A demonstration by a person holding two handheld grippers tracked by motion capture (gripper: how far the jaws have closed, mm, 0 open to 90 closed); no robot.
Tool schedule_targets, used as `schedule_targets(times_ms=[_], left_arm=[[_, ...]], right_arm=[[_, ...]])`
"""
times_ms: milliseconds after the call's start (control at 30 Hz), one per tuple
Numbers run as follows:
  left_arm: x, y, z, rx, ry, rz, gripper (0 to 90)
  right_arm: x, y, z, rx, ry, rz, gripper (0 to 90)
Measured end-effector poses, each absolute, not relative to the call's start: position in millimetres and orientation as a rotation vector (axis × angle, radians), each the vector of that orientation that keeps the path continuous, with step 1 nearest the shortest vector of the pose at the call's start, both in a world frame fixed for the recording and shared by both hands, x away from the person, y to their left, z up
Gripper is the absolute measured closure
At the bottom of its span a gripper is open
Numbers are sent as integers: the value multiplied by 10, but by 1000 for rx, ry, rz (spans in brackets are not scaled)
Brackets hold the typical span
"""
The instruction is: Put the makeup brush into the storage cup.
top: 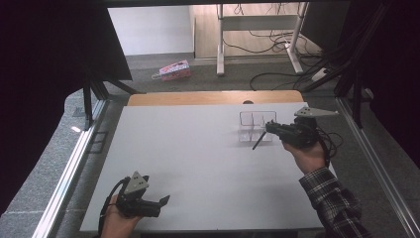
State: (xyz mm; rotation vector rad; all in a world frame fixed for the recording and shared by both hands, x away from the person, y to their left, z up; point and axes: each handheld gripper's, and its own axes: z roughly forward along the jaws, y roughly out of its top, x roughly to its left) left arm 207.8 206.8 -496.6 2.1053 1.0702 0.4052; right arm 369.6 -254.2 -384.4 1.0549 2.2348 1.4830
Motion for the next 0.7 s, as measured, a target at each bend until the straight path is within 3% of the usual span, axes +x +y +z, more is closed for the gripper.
schedule_targets(times_ms=[700], left_arm=[[2078,2230,-4963,2069,1136,420,38]], right_arm=[[3840,-2644,-3660,1086,2167,1481,828]])
